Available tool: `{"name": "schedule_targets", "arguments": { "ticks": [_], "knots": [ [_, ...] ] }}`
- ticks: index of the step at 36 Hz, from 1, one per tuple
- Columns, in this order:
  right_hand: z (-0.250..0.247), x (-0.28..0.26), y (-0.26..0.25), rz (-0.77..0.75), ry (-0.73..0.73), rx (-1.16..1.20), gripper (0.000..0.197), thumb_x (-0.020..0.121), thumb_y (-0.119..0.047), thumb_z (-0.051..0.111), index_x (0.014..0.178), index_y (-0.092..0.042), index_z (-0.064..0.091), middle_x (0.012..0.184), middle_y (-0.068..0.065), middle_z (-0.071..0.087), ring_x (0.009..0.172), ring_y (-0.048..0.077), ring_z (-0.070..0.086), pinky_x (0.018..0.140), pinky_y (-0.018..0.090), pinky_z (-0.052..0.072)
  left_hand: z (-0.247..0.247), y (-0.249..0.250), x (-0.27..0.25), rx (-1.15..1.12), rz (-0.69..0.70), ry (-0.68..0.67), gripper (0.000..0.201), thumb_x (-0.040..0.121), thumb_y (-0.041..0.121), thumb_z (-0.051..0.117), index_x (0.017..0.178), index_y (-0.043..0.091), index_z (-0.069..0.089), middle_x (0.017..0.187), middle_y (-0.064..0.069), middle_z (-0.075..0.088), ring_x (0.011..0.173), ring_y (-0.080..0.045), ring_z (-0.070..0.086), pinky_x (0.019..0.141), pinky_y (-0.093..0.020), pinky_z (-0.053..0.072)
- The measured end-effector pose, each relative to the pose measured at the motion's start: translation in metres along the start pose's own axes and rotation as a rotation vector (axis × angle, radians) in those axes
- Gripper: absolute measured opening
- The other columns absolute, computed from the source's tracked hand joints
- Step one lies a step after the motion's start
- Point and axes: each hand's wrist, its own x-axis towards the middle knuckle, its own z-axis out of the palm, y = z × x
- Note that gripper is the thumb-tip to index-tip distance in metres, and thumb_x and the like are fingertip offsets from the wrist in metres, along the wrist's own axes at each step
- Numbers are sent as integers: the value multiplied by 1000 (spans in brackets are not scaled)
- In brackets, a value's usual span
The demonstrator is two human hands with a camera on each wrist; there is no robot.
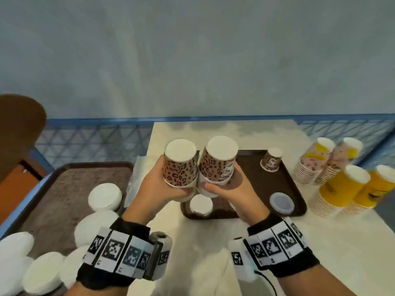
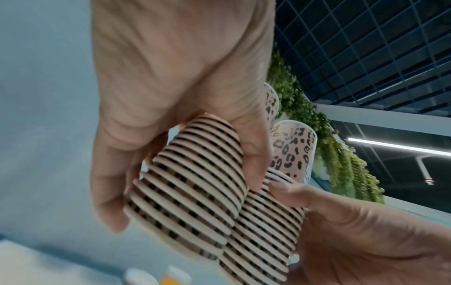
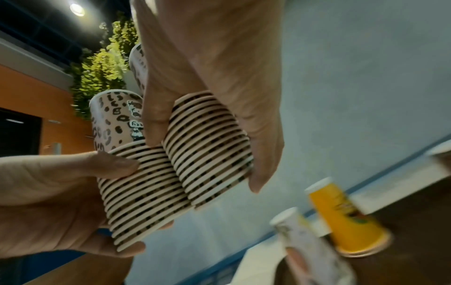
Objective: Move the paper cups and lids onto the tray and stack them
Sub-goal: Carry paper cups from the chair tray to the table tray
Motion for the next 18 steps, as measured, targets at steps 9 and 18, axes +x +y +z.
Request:
{"name": "schedule_targets", "arguments": {
  "ticks": [9,18],
  "knots": [
    [-158,-73,26,92,246,3,76,60,3,84,123,-24,51,120,-3,66,110,9,63,86,24,55,165,12,7,-24,40,-304,73,58,7,87,104,47,47,106,23,63,99,15,56,77,-6,44],
    [-282,-118,59,197,429,-6,82,57,-2,86,128,-22,50,114,-8,67,96,-3,66,74,15,55,317,1,12,-146,-32,-469,67,47,9,88,96,35,50,103,11,64,90,13,61,83,-19,51]
  ]
}}
